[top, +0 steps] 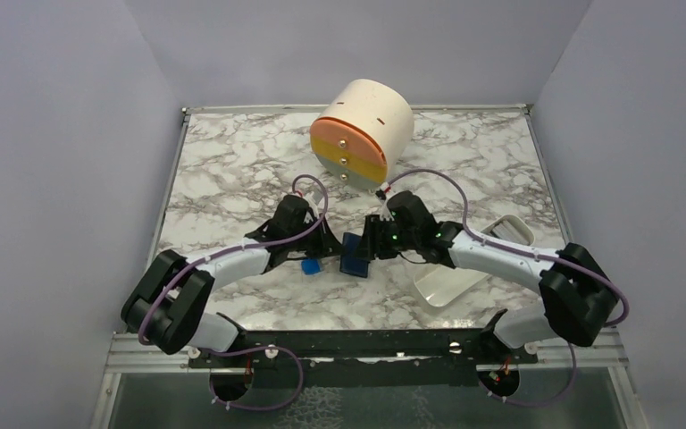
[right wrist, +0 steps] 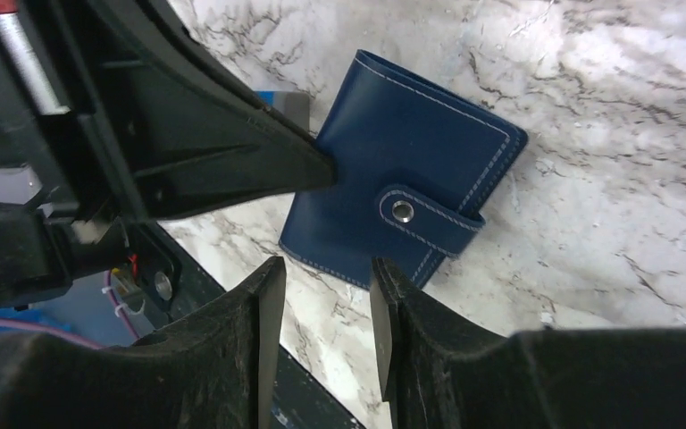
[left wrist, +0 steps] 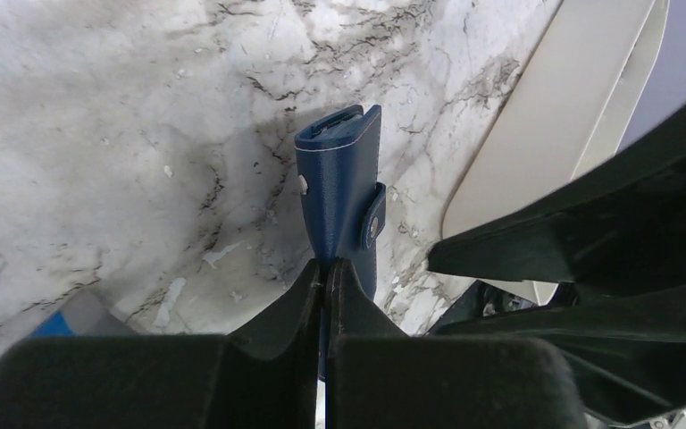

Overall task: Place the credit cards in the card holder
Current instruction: Open the card holder at the center of the board.

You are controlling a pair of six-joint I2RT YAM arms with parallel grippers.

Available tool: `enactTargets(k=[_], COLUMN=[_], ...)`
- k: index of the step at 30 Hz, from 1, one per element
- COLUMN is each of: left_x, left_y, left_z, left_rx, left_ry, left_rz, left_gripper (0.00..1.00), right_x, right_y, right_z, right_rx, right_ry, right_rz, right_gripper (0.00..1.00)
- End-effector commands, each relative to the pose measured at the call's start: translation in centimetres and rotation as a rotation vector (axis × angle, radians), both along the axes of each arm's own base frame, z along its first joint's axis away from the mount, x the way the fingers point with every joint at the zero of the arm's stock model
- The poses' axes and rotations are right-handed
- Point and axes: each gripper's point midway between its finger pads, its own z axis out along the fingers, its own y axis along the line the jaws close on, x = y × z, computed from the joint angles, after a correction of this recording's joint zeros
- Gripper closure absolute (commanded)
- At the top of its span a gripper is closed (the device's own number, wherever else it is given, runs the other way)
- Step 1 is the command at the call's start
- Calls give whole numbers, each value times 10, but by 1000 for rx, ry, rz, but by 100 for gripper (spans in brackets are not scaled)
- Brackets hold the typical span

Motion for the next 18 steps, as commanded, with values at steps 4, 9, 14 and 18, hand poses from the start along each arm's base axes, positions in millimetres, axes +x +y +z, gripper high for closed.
enactTargets(k=[4,9,14,18], left_x=[-5,-11,-13,-13], left_y=[-13,-16,-16,-15], left_z=[-1,-7,-9,-9], left_rx=[-10,2,17,29], left_ry=[-13,1,3,-4], left_rz=[4,-3,10,15], left_gripper=[100,100,100,100], right_x=[12,18,19,19], right_y=[24,18,7,-2], right_z=[-8,-26,-44,-52], right_rx=[-5,-64,-132,-172], right_ry=[-4,-5,7,7], right_rz=[-41,-71,-99,-122], right_gripper=[60,60,60,60])
